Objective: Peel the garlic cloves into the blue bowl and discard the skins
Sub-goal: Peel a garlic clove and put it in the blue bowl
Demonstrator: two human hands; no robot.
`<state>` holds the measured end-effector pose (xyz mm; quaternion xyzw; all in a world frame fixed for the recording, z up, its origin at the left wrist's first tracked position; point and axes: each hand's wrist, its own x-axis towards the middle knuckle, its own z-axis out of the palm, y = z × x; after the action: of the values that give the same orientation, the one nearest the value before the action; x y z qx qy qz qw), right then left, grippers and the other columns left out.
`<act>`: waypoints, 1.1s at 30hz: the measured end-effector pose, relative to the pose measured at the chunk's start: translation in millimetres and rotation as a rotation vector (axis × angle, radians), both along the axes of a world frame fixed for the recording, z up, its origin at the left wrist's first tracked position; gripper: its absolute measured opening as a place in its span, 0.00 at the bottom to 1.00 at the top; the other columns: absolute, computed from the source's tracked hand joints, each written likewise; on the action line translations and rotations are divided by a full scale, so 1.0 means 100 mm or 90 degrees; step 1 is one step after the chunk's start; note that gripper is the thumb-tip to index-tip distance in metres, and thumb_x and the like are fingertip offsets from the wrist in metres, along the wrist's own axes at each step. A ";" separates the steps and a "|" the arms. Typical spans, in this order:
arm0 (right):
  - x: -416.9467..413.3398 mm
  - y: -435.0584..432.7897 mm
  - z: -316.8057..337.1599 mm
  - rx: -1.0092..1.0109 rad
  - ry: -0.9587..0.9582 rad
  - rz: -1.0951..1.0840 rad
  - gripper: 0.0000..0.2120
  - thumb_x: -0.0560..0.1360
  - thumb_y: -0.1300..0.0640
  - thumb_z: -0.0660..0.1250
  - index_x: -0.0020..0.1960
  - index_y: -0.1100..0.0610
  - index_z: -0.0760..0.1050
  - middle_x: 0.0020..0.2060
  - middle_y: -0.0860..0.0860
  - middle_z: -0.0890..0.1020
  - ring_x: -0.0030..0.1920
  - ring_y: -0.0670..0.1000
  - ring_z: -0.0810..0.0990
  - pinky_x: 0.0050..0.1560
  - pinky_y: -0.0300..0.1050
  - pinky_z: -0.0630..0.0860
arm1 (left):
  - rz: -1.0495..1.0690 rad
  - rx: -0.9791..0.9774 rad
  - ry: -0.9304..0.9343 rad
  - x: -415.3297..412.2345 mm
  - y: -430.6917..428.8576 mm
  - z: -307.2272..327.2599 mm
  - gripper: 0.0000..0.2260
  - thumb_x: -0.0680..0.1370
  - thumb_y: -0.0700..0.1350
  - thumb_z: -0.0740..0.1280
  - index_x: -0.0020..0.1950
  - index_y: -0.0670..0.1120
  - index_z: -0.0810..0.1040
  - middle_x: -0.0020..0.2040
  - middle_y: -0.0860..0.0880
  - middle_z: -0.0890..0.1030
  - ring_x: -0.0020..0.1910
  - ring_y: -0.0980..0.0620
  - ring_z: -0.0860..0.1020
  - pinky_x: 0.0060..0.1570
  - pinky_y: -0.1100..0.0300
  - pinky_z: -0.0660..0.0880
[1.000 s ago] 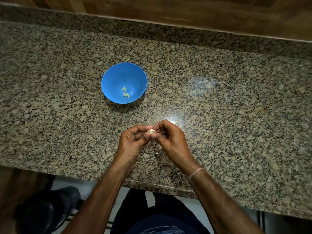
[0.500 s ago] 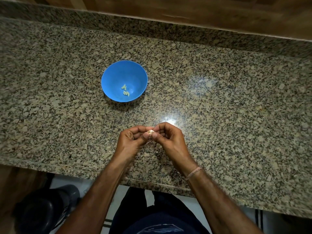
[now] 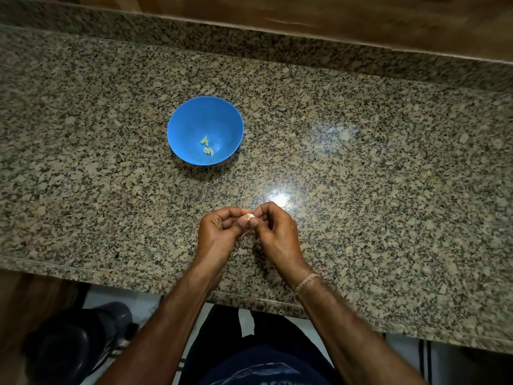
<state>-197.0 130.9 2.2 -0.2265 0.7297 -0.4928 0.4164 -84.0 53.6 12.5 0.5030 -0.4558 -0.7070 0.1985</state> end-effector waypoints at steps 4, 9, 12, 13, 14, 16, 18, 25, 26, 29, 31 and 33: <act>0.08 -0.02 -0.03 -0.039 0.031 -0.060 0.03 0.79 0.59 0.73 0.50 0.55 0.80 0.43 0.47 0.84 0.43 0.44 0.82 0.43 0.37 0.81 | 0.039 -0.002 -0.028 -0.03 0.01 -0.05 0.07 0.79 0.35 0.72 0.56 0.40 0.83 0.50 0.43 0.88 0.54 0.47 0.87 0.58 0.53 0.82; 0.12 -0.04 -0.10 -0.050 0.184 -0.087 0.04 0.79 0.59 0.72 0.47 0.56 0.78 0.43 0.48 0.81 0.44 0.47 0.80 0.41 0.40 0.78 | 0.035 -0.049 -0.071 -0.07 0.03 -0.07 0.06 0.80 0.35 0.71 0.56 0.43 0.82 0.53 0.45 0.87 0.55 0.50 0.86 0.57 0.55 0.83; 0.04 -0.01 -0.07 -0.049 0.139 -0.089 0.03 0.80 0.59 0.71 0.49 0.56 0.78 0.41 0.49 0.82 0.41 0.47 0.80 0.38 0.40 0.79 | 0.020 -0.113 -0.109 -0.08 0.00 -0.02 0.06 0.80 0.37 0.71 0.55 0.46 0.82 0.56 0.49 0.86 0.54 0.55 0.85 0.55 0.60 0.82; -0.01 0.02 -0.06 -0.052 0.120 -0.082 0.03 0.80 0.59 0.72 0.49 0.56 0.78 0.41 0.49 0.83 0.41 0.47 0.82 0.38 0.40 0.80 | -0.001 -0.173 -0.147 -0.09 -0.03 -0.01 0.06 0.80 0.38 0.71 0.55 0.48 0.82 0.54 0.52 0.86 0.52 0.56 0.84 0.52 0.61 0.82; -0.05 0.06 -0.04 -0.049 0.112 -0.065 0.03 0.79 0.59 0.73 0.49 0.57 0.79 0.42 0.49 0.83 0.41 0.47 0.82 0.39 0.37 0.79 | -0.039 -0.250 -0.195 -0.09 -0.07 -0.01 0.06 0.80 0.39 0.72 0.55 0.49 0.81 0.52 0.54 0.85 0.50 0.58 0.83 0.48 0.64 0.81; -0.13 0.15 -0.03 -0.016 0.093 -0.027 0.04 0.77 0.59 0.75 0.48 0.57 0.81 0.43 0.47 0.84 0.43 0.42 0.83 0.43 0.33 0.79 | -0.132 -0.422 -0.298 -0.10 -0.17 -0.04 0.07 0.80 0.39 0.71 0.56 0.48 0.80 0.51 0.55 0.83 0.46 0.60 0.81 0.41 0.70 0.73; -0.19 0.24 -0.04 0.041 0.084 0.001 0.05 0.75 0.59 0.77 0.46 0.56 0.82 0.44 0.46 0.85 0.45 0.38 0.83 0.46 0.32 0.79 | -0.216 -0.568 -0.373 -0.12 -0.28 -0.13 0.09 0.78 0.37 0.73 0.56 0.46 0.80 0.50 0.52 0.82 0.45 0.56 0.78 0.40 0.68 0.69; -0.11 0.28 -0.16 0.122 0.264 0.095 0.06 0.76 0.59 0.77 0.42 0.54 0.82 0.37 0.43 0.84 0.39 0.39 0.83 0.44 0.39 0.83 | -0.304 -0.740 -0.440 -0.05 -0.20 -0.30 0.23 0.73 0.47 0.78 0.66 0.46 0.77 0.65 0.48 0.77 0.62 0.49 0.75 0.52 0.55 0.80; -0.07 0.29 -0.17 0.123 0.303 0.106 0.07 0.76 0.60 0.76 0.42 0.54 0.81 0.37 0.42 0.83 0.39 0.40 0.82 0.44 0.41 0.84 | -0.297 -0.766 -0.465 0.00 -0.12 -0.31 0.24 0.74 0.50 0.77 0.67 0.46 0.76 0.67 0.47 0.76 0.64 0.48 0.73 0.56 0.54 0.79; -0.01 0.31 -0.19 0.121 0.406 0.120 0.09 0.76 0.62 0.75 0.40 0.54 0.79 0.36 0.44 0.80 0.38 0.45 0.79 0.42 0.43 0.81 | -0.250 -0.784 -0.474 0.15 0.21 -0.37 0.22 0.76 0.51 0.76 0.66 0.48 0.76 0.60 0.49 0.75 0.56 0.51 0.71 0.54 0.57 0.73; -0.01 0.30 -0.20 0.131 0.415 0.125 0.09 0.77 0.62 0.74 0.40 0.53 0.78 0.36 0.45 0.80 0.37 0.46 0.79 0.40 0.43 0.80 | -0.241 -0.738 -0.463 0.25 0.39 -0.45 0.21 0.75 0.49 0.77 0.64 0.49 0.75 0.56 0.51 0.75 0.51 0.53 0.71 0.49 0.61 0.71; -0.01 0.27 -0.22 0.149 0.413 0.133 0.09 0.78 0.61 0.73 0.41 0.53 0.78 0.36 0.47 0.80 0.37 0.47 0.79 0.40 0.43 0.79 | -0.241 -0.686 -0.456 0.31 0.46 -0.51 0.20 0.75 0.47 0.78 0.63 0.49 0.73 0.53 0.52 0.75 0.48 0.55 0.71 0.44 0.63 0.69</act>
<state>-198.4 157.4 -20.3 -0.3951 0.8485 -0.2629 0.2341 -52.6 100.1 -38.2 0.4483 -0.8630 -0.1928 0.1308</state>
